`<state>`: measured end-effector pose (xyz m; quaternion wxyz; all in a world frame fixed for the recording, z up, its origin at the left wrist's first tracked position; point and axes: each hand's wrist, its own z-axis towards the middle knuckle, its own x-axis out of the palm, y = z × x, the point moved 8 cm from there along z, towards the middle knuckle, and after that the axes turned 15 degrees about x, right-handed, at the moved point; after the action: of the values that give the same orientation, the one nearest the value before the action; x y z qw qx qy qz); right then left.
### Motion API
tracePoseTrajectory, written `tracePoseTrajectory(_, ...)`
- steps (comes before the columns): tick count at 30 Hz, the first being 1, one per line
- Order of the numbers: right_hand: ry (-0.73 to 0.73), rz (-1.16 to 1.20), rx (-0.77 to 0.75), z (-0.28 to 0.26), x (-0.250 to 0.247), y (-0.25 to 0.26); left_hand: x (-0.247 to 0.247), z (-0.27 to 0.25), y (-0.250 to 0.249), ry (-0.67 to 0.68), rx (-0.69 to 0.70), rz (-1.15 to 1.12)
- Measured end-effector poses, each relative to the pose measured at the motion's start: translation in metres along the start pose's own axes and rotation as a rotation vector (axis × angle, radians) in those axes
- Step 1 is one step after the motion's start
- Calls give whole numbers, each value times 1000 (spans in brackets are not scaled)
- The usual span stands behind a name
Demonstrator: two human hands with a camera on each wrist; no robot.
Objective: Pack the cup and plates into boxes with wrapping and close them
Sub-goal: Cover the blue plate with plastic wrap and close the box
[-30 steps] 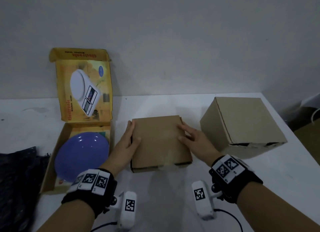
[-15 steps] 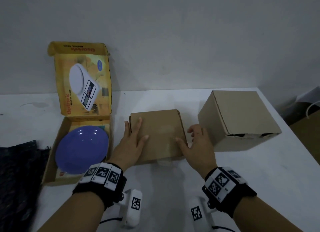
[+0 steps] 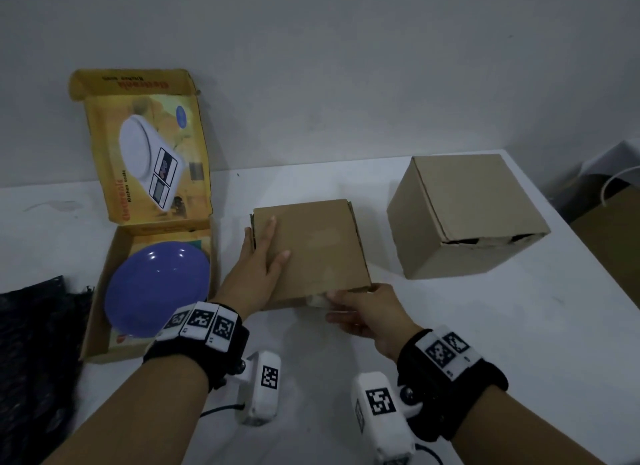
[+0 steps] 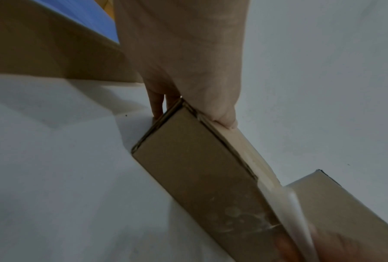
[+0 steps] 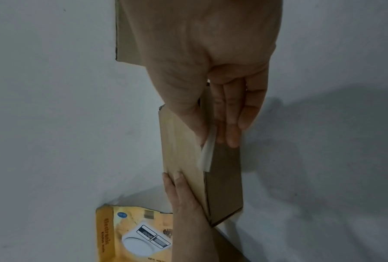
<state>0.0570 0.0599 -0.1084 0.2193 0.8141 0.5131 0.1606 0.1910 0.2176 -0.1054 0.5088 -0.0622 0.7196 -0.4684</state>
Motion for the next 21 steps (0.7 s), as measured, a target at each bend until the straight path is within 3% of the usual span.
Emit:
tracePoseTrajectory(11, 100, 96, 80, 16, 1, -7, 1, 3, 3, -20, 22, -12)
tracePoseTrajectory(15, 123, -11, 39, 17, 6, -6, 1, 3, 4, -23, 30, -11)
tracePoseTrajectory(21, -54, -168, -128, 21, 1, 2, 1, 3, 5, -28, 34, -10)
